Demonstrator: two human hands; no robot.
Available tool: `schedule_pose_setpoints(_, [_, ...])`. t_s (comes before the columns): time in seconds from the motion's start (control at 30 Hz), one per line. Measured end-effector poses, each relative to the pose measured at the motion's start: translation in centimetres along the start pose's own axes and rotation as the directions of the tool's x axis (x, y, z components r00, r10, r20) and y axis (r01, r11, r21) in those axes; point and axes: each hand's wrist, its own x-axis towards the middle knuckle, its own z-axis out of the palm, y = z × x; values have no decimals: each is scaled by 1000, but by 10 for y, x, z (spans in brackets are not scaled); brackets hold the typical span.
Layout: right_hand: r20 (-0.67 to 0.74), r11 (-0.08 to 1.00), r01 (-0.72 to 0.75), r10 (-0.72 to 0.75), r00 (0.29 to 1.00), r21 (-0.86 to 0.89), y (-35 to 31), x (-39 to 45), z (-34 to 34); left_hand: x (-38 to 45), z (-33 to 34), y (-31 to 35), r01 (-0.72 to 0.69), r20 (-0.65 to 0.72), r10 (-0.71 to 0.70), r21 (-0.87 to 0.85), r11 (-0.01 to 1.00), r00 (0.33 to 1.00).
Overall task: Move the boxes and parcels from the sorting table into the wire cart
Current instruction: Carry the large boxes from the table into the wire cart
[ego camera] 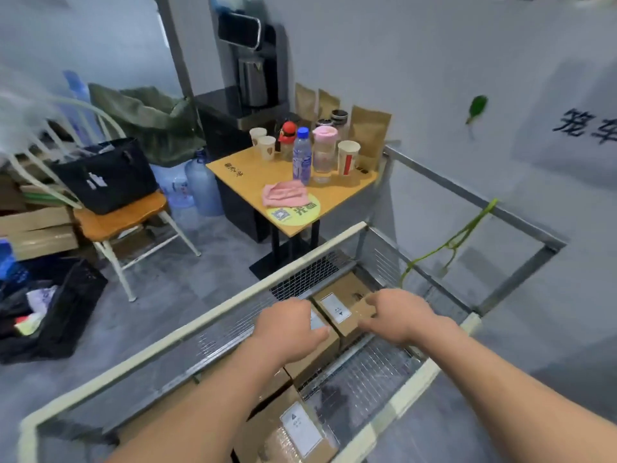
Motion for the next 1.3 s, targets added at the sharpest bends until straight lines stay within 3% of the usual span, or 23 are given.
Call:
schedule_pose_setpoints(0.3, [-142,981,-169,181,973,94,98,-99,-39,-16,-39,133,-214,-61,221,106,971,973])
schedule_pose_setpoints(0.87, [-235,871,-439,484,843,220,264,-281,-2,-81,0,364,-490,-71,514,214,845,855])
schedule_pose_setpoints(1.3, [-223,667,-672,743,631,323,297,-390,29,-109,10,453,-746,-4,769,241,621,639])
